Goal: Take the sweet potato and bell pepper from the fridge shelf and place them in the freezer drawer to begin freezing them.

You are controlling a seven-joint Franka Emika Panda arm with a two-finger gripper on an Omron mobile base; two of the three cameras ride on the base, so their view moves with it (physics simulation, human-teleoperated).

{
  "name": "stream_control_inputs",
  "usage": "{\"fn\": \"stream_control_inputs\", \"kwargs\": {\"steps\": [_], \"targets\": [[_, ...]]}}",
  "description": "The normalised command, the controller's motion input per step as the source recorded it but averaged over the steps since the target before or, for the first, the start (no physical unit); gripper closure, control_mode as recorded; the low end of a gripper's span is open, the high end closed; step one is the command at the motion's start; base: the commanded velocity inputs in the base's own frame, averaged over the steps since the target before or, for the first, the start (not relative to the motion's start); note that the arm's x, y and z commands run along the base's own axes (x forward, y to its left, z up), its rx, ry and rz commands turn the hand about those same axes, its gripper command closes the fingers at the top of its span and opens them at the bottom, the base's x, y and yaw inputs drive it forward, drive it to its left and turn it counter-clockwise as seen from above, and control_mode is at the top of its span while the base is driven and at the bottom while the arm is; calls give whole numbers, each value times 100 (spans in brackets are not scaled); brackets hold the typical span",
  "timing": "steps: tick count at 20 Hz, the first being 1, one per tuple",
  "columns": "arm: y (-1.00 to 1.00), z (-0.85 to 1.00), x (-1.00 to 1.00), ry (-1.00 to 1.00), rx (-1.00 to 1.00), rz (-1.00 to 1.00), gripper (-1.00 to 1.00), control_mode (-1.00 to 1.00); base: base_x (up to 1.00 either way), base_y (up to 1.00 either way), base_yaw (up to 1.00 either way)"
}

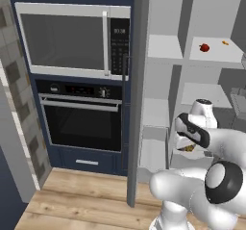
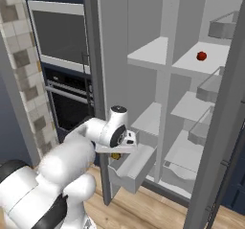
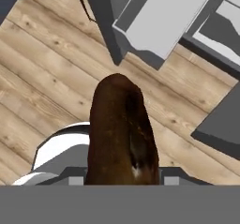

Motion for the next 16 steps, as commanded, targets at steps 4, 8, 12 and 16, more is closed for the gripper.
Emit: {"fn": "stream_control_inputs", "kwargs": {"steps": [4, 8, 12, 16], "targets": [[-17, -76, 81, 13, 10, 20, 100, -100, 0, 0, 0], [-23, -69, 67, 15, 12, 19, 100, -100, 0, 0, 0], [-40, -32, 77, 13, 18, 16, 100, -100, 0, 0, 0], [-41, -34, 92, 13, 18, 17, 100, -100, 0, 0, 0]]}}
